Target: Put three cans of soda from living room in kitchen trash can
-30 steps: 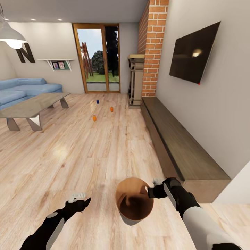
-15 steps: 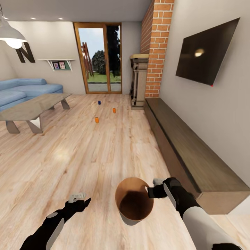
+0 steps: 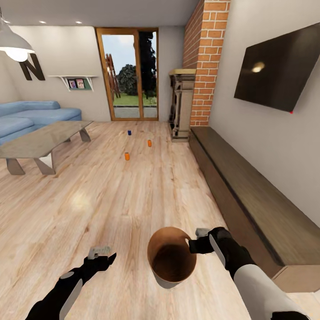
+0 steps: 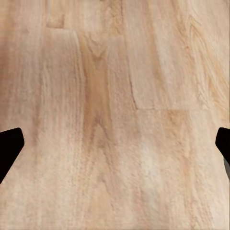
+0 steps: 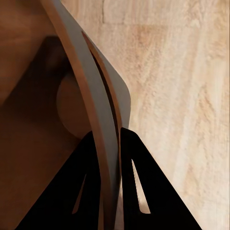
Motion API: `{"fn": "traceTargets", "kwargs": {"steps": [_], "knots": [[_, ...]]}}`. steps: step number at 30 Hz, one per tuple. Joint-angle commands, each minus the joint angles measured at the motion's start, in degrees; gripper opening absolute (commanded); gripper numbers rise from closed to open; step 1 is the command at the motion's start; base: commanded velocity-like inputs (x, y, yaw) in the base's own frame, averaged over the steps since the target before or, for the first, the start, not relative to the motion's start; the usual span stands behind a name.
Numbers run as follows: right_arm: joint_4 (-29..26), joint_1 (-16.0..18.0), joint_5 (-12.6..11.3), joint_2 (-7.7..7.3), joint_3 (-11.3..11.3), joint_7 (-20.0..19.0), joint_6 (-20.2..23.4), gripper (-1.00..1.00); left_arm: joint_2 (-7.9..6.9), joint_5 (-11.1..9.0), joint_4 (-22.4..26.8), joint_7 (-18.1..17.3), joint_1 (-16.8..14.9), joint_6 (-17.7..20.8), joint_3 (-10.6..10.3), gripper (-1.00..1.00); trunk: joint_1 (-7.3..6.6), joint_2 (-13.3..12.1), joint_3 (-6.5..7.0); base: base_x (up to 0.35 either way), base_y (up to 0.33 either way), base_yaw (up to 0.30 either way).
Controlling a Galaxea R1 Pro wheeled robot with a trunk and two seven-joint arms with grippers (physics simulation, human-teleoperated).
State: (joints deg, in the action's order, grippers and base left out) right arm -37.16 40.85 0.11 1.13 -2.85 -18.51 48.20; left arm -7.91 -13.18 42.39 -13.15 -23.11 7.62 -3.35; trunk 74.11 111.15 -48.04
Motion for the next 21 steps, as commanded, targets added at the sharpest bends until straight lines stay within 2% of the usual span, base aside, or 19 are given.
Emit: {"fn": "traceTargets", "kwargs": {"steps": [1, 13, 21], "knots": [[0.0, 0.0, -1.5, 0.01, 0.1, -0.4, 0.2, -1.00, 0.00, 0.0, 0.0, 0.0, 0.0, 0.0, 0.0, 1.00, 0.00, 0.0, 0.01, 0.282, 0.197, 0.000], [0.0, -0.2, -0.8, -0.21, -0.1, 0.2, 0.3, -1.00, -0.45, 0.3, -0.3, -0.1, 0.0, 1.2, 0.1, 1.00, 0.00, 0.0, 0.01, 0.299, 0.158, 0.000], [0.0, -0.6, -0.8, -3.30, 0.3, -0.4, -0.4, -1.00, -0.48, 0.3, -2.4, -0.1, 0.0, 1.5, 0.2, 1.00, 0.00, 0.0, 0.01, 0.322, 0.037, 0.000]]}}
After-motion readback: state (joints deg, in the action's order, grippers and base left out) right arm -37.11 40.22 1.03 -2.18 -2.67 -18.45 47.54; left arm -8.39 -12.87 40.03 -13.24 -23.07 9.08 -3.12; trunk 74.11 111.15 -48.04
